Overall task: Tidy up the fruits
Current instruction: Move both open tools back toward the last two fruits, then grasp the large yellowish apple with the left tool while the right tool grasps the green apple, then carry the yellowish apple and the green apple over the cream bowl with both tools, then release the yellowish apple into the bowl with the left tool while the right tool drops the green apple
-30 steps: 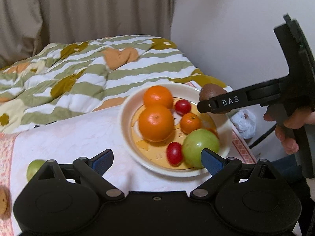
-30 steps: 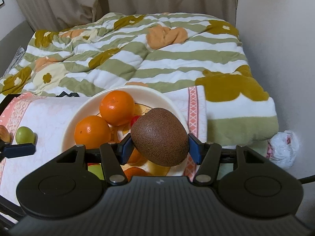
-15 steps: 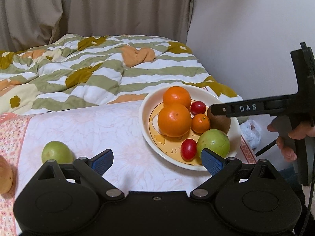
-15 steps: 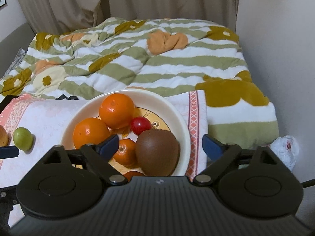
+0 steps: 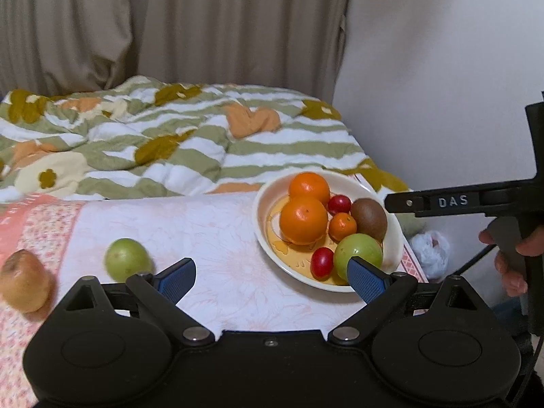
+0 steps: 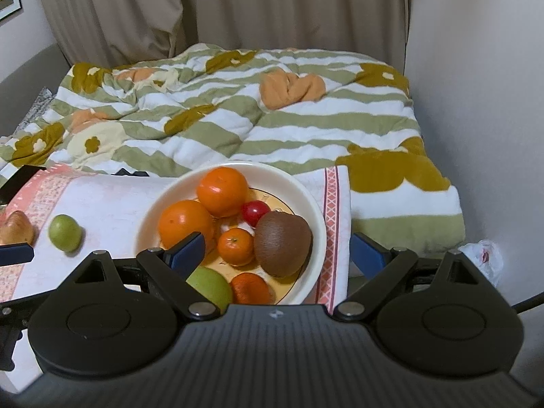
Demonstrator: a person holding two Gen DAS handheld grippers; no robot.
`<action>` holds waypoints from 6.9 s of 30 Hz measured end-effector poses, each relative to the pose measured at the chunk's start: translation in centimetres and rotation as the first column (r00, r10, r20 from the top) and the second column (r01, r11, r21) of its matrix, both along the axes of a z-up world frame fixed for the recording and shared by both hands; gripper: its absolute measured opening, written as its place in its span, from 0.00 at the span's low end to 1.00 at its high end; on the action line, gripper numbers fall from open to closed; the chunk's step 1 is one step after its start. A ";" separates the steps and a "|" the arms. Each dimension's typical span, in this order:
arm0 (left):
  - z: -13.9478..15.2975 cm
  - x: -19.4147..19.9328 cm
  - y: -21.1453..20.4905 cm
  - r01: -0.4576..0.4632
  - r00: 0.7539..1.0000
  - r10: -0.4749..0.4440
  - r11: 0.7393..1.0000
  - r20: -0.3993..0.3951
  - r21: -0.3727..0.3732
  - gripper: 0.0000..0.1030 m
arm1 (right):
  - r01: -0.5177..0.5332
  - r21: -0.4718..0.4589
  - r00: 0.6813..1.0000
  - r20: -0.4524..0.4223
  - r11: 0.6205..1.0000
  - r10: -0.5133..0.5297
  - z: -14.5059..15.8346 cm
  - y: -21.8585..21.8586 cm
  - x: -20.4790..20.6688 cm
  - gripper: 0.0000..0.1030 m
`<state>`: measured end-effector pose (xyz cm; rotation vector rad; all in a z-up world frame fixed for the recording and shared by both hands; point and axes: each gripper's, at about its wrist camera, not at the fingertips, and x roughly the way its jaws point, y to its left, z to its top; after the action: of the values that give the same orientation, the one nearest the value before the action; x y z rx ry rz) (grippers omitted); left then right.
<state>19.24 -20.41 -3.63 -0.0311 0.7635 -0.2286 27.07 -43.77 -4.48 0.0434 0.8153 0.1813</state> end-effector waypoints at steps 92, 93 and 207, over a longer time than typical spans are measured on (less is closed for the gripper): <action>-5.9 4.7 28.5 -0.128 0.968 0.112 0.990 -0.226 -0.058 0.74 | -0.205 -0.041 0.968 -0.155 0.978 0.196 -6.5 32.3 3.2 0.67; -5.7 4.5 28.5 -0.129 0.969 0.113 0.990 -0.221 -0.061 0.74 | -0.203 -0.039 0.969 -0.149 0.978 0.195 -6.3 32.4 3.0 0.67; -0.4 4.1 2.9 -0.200 0.980 0.200 0.980 -0.020 0.016 0.97 | -0.084 0.099 0.996 0.041 0.992 0.081 -3.9 -0.3 9.7 1.00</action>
<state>23.37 -17.52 -4.03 -0.0962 0.7773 -0.0316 36.76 -44.07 -8.36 0.1007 0.7708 0.3004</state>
